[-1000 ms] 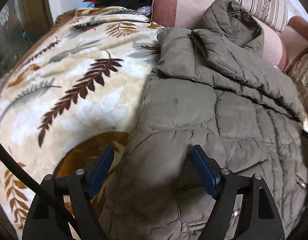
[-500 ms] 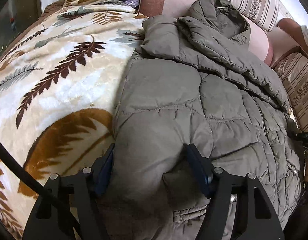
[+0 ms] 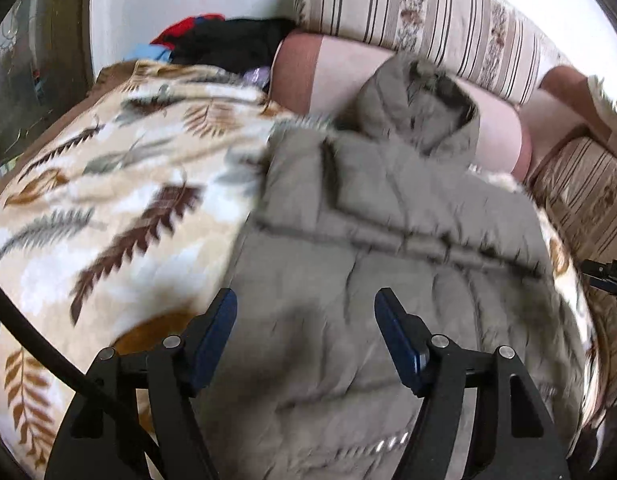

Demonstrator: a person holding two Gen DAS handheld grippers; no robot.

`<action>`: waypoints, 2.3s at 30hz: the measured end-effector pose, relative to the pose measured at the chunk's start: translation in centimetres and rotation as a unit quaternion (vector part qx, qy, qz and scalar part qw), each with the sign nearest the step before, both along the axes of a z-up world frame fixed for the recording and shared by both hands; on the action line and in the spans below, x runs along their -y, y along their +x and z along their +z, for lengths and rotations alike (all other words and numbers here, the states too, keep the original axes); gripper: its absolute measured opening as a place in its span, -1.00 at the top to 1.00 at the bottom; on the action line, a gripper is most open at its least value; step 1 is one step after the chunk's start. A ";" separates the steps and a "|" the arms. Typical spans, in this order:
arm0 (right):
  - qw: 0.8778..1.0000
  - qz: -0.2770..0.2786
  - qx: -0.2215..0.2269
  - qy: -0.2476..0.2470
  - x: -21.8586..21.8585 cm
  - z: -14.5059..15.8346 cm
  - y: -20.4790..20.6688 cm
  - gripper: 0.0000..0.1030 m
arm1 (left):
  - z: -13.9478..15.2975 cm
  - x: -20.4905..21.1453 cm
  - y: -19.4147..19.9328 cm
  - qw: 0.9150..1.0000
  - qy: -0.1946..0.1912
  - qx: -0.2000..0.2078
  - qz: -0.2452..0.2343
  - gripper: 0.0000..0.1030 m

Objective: Fold large clothes

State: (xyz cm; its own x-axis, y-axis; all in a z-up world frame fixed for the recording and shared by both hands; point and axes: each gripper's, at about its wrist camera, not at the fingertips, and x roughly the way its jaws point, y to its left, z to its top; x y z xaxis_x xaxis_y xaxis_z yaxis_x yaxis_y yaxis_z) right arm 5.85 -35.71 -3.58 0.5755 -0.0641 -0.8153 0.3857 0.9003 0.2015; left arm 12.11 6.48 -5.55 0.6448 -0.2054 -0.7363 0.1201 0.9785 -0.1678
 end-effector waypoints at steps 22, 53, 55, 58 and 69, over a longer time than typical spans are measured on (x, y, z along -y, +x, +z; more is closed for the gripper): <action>0.996 -0.008 0.070 0.048 -10.5 7.8 34.4 -0.56 | -6.8 -3.2 4.8 0.998 -0.044 -0.050 -0.006 -0.38; 0.995 0.074 0.066 -0.029 -16.5 11.3 28.8 0.86 | -6.2 -4.3 4.8 0.993 -0.098 -0.069 -0.007 -0.45; 0.993 0.087 0.068 -0.028 -17.1 11.6 25.2 0.86 | -5.6 -4.7 4.4 0.993 -0.100 -0.056 -0.002 -0.45; 0.991 0.110 0.068 -0.033 -18.2 11.2 19.7 0.87 | -4.7 -5.3 3.8 0.995 -0.095 -0.036 0.009 -0.45; 0.988 0.150 -0.003 0.021 -21.4 0.9 8.6 0.87 | -4.2 -6.9 3.5 0.996 -0.072 -0.010 0.059 -0.45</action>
